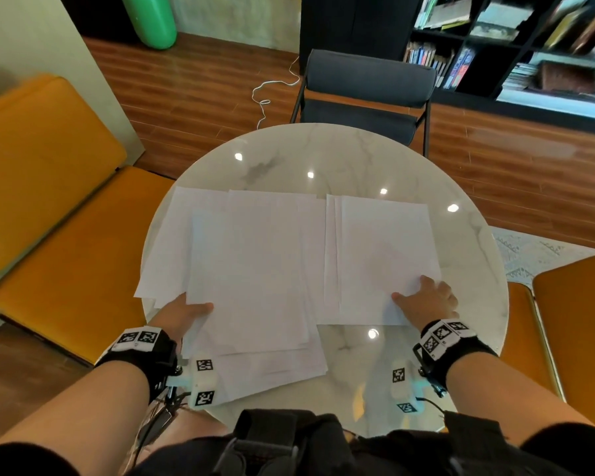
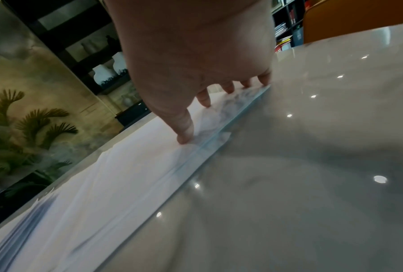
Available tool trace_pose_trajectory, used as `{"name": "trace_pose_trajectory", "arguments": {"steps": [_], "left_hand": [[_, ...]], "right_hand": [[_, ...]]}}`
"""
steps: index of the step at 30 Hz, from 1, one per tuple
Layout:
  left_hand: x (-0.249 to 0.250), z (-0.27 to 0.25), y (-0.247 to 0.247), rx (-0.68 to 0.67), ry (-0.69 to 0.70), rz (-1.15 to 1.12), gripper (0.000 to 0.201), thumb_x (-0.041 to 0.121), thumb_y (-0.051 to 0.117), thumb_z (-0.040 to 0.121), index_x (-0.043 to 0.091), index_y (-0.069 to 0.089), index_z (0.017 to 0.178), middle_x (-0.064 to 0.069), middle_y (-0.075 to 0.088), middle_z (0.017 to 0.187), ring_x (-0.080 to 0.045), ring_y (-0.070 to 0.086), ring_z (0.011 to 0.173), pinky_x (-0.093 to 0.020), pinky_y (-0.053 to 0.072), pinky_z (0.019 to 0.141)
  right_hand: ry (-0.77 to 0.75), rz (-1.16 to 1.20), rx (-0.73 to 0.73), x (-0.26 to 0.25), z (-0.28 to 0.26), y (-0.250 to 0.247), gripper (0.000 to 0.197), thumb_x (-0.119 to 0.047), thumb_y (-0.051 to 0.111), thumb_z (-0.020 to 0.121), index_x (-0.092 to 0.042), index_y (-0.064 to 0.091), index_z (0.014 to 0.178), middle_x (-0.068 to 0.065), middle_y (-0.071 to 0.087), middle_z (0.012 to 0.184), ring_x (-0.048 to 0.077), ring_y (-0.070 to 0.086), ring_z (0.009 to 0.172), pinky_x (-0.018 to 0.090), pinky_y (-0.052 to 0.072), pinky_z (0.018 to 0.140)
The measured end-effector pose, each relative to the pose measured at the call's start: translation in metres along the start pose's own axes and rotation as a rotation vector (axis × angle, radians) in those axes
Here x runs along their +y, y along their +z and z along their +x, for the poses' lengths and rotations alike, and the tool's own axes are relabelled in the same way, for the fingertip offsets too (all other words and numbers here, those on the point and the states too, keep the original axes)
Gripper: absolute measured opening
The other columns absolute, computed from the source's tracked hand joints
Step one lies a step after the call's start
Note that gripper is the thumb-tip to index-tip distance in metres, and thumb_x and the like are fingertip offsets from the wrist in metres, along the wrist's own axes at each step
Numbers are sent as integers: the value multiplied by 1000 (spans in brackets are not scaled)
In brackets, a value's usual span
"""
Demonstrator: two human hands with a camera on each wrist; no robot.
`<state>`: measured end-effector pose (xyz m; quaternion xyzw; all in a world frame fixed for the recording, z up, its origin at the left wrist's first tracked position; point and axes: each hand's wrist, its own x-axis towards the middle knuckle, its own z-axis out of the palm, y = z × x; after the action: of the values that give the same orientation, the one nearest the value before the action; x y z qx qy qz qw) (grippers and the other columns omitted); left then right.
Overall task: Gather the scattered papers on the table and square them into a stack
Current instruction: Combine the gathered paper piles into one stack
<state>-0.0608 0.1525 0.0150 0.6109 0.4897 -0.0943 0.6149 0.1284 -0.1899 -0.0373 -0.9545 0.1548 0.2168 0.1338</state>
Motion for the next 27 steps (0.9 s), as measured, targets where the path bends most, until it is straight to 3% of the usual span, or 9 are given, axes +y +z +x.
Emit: {"name": "trace_pose_trajectory", "arguments": {"steps": [4,6,8,10,13,16,20,25,27], "left_hand": [[-3,2,-5,6,-14,52,47,8,59,91,5,46,136,-21,51,135,-41,49,115,-46,30,79],[-1,1,-5,2,-13,81,48,12,60,91,8,45,136,-21,51,136,-39,51,107,-45,33,80],[-1,3,-6,0,-1,92,48,13,59,91,7,45,136,-20,52,135,-40,50,112,-43,35,81],[-4,5,-7,-3,10,83,47,9,59,91,3,45,136,-18,54,130,-40,49,119,-41,36,84],[-8,10,-8,-12,23,68,47,11,62,89,4,47,133,-17,57,131,-34,55,109,-40,42,89],[-11,14,-11,-6,31,72,42,16,63,88,7,50,127,-10,59,123,-33,55,110,-42,42,91],[-13,17,-14,-31,18,55,45,18,65,87,10,51,129,-15,62,124,-38,57,113,-51,43,101],[-16,22,-17,-36,46,42,46,17,65,87,7,52,129,-17,62,126,-38,58,114,-53,42,104],[-16,23,-17,-43,43,37,43,16,63,89,6,51,129,-16,61,125,-38,56,115,-50,42,103]], "right_hand": [[-75,2,-15,-14,-10,13,89,-53,69,74,-29,25,147,11,14,158,35,18,142,52,22,114],[-30,100,4,-18,-12,15,91,-56,68,74,-28,24,148,13,11,158,37,17,143,52,20,114],[49,183,55,-20,-11,15,94,-58,68,73,-24,22,148,17,14,156,39,20,141,54,21,113],[103,154,81,-22,-12,14,103,-54,74,69,-20,17,148,21,22,151,39,25,137,54,25,111],[163,113,55,-25,-10,12,113,-48,82,61,-17,15,146,22,31,144,40,33,131,53,31,108],[241,147,-17,-28,-5,9,106,-46,86,56,-6,28,135,21,42,137,40,43,125,52,38,104],[272,99,-51,-33,-4,8,93,-45,83,61,-7,38,133,18,42,133,38,46,120,49,41,102],[241,278,-34,-34,-2,11,84,-18,84,68,-2,31,132,24,46,133,43,51,119,48,45,97],[244,274,-44,-34,-4,9,83,-20,84,69,-1,33,132,24,47,133,42,52,118,46,46,96]]}}
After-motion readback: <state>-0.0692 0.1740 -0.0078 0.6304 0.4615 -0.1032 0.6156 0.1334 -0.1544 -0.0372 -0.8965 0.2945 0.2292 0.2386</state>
